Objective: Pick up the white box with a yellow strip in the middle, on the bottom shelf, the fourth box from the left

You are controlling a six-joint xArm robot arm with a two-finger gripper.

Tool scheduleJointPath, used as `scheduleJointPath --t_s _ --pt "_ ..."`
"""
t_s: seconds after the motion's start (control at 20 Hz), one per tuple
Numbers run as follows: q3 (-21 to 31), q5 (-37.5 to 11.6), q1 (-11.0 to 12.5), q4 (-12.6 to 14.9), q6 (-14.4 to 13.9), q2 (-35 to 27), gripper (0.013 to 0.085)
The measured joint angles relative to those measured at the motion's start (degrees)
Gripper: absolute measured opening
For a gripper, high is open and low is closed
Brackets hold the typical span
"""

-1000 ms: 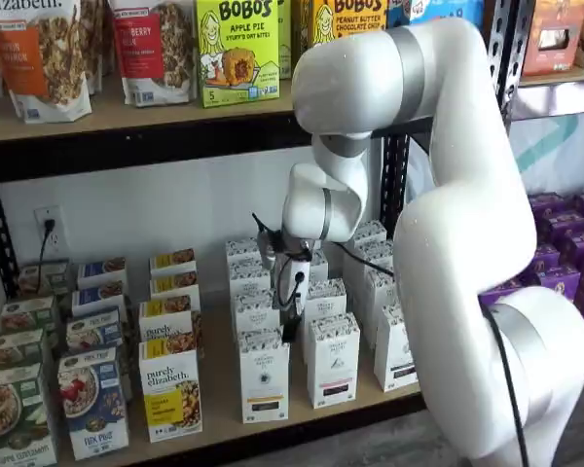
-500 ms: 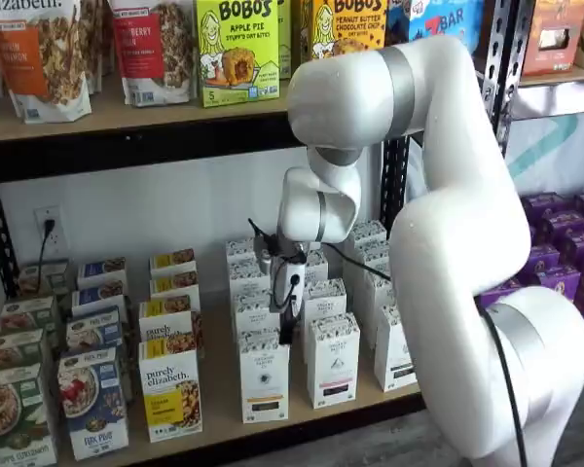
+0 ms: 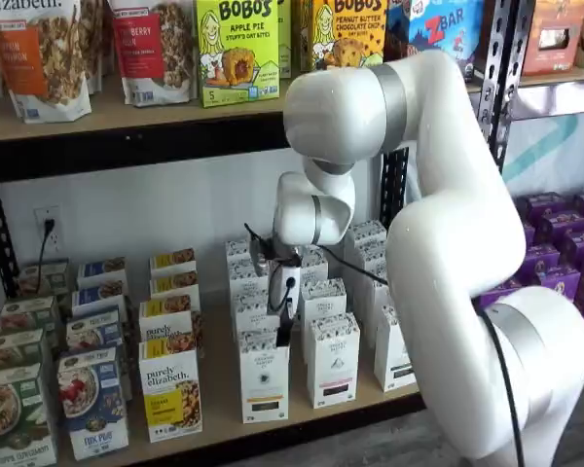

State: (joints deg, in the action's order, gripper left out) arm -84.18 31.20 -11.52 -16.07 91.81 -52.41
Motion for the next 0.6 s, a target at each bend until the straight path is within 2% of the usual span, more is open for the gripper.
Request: scheduleJointPath --t_s 0.6 --pt "-6.52 2.07 0.46 3.16 -2.43 -5.28 0.0850"
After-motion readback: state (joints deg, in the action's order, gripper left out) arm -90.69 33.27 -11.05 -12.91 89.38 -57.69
